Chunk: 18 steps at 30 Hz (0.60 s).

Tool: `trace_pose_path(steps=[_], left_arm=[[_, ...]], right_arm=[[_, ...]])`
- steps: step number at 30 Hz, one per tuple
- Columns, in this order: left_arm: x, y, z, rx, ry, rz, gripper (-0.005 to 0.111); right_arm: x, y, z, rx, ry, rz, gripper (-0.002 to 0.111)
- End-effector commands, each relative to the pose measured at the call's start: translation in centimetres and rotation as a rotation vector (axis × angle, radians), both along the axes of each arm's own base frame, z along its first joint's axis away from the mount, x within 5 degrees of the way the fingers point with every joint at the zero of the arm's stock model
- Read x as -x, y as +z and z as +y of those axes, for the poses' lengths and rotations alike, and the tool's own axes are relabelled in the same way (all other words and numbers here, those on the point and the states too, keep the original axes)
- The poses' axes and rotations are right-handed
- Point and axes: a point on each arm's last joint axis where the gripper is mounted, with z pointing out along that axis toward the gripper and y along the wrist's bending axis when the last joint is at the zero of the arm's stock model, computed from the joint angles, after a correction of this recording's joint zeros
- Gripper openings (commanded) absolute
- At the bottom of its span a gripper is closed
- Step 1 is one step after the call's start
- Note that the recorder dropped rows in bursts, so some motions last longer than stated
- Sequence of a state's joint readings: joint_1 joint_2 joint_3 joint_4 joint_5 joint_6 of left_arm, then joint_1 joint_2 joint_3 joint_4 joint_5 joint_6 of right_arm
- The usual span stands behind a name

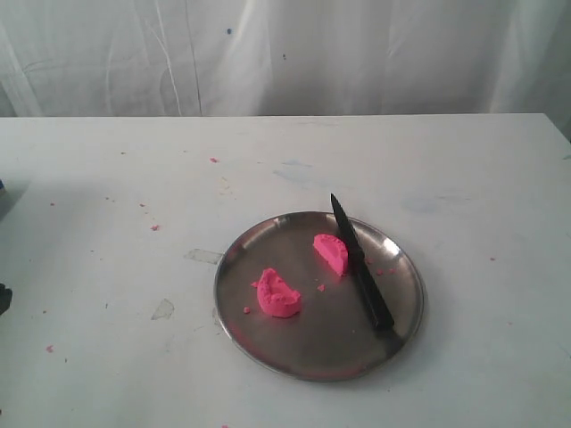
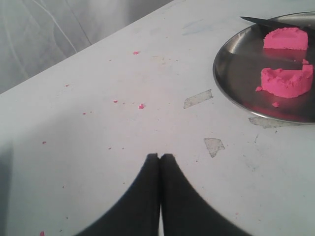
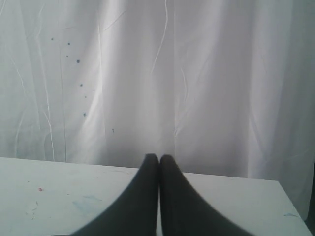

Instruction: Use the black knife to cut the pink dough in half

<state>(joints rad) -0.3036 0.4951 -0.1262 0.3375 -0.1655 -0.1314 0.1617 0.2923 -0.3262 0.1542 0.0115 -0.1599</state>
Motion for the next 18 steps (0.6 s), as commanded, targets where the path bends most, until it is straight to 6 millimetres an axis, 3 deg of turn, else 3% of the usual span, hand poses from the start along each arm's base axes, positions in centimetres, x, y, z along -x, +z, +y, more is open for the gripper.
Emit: trace_pose_path(steps=[1, 8, 13, 16, 18], left_arm=[[0.1, -0.2, 0.1, 0.005, 0.004, 0.001, 0.0], [0.1, -0.2, 0.1, 0.005, 0.004, 0.001, 0.0], [0.1, -0.2, 0.1, 0.005, 0.004, 0.001, 0.0], [0.1, -0.2, 0.1, 0.005, 0.004, 0.001, 0.0], [0.1, -0.2, 0.1, 0.005, 0.004, 0.001, 0.0]], right_arm=[[0.7, 0.2, -0.4, -0.002, -0.046, -0.051, 0.0], [3.9, -0.1, -1.3, -0.001, -0.201, -0.154, 0.0], [3.8, -1.7, -1.4, 0.015, -0.218, -0.125, 0.0], [3.4, -3.6, -1.6, 0.09, -0.246, -0.086, 0.0], [2.9, -5.5, -1.7, 0.033, -0.243, -0.026, 0.0]])
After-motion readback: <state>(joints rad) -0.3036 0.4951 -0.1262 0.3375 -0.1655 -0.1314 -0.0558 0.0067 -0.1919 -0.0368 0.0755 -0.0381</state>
